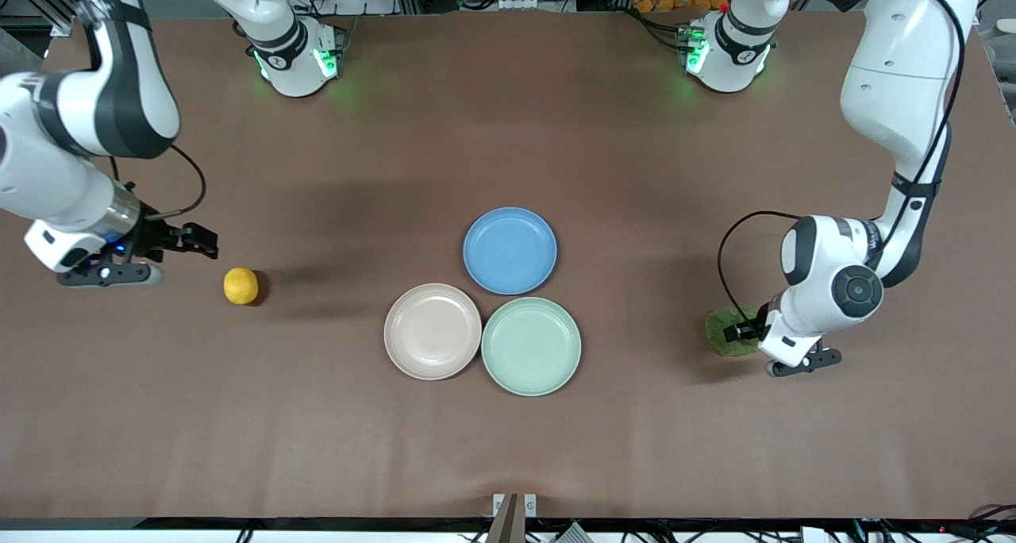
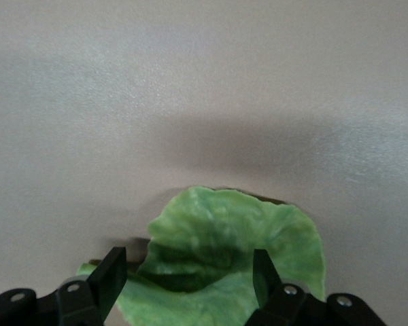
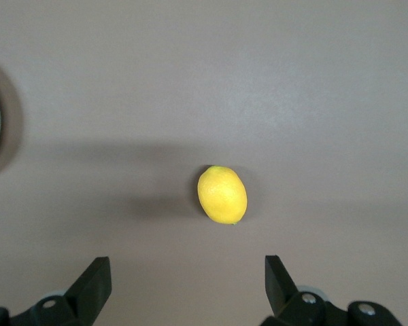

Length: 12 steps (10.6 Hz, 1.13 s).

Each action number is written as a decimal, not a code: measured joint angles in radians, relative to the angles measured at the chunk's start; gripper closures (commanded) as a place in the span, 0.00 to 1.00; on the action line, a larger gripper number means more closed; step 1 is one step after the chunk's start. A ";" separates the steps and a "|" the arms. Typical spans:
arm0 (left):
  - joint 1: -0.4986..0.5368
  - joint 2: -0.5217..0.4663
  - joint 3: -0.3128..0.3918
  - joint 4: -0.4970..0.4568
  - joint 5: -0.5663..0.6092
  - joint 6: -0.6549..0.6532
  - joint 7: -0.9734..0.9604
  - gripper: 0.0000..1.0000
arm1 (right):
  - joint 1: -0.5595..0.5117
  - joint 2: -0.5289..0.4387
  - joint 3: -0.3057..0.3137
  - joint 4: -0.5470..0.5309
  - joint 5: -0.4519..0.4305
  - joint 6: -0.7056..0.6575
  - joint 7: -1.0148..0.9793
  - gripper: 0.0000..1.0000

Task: Place lemon and lettuce in plates
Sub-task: 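Grasp the lettuce with the left gripper while the right gripper reaches the lemon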

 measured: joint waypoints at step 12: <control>-0.022 -0.045 -0.008 0.017 0.000 -0.019 0.000 1.00 | -0.022 0.228 -0.003 -0.168 0.000 0.460 -0.072 0.00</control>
